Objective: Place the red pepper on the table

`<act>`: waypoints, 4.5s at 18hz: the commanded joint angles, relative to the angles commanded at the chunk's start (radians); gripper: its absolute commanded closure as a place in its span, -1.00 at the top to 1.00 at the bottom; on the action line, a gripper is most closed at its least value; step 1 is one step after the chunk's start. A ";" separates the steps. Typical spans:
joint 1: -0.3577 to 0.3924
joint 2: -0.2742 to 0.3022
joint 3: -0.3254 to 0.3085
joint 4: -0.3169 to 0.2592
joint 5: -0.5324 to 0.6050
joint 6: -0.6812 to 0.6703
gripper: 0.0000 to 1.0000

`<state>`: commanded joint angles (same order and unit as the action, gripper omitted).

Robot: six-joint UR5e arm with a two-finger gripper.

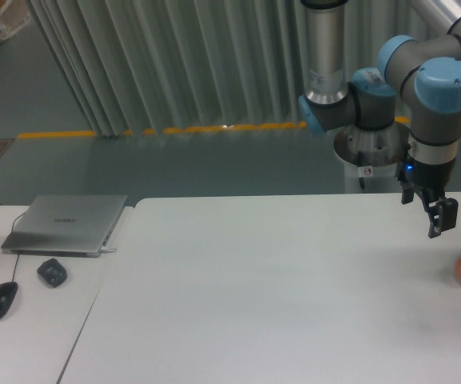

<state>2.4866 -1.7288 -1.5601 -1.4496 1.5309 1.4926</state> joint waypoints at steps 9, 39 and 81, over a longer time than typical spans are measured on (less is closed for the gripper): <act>0.005 -0.003 -0.004 0.032 -0.011 0.000 1.00; 0.202 -0.146 0.095 0.370 -0.005 -0.037 1.00; 0.347 -0.635 0.529 0.635 0.023 -0.038 1.00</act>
<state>2.8333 -2.3638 -1.0309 -0.8146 1.5539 1.4542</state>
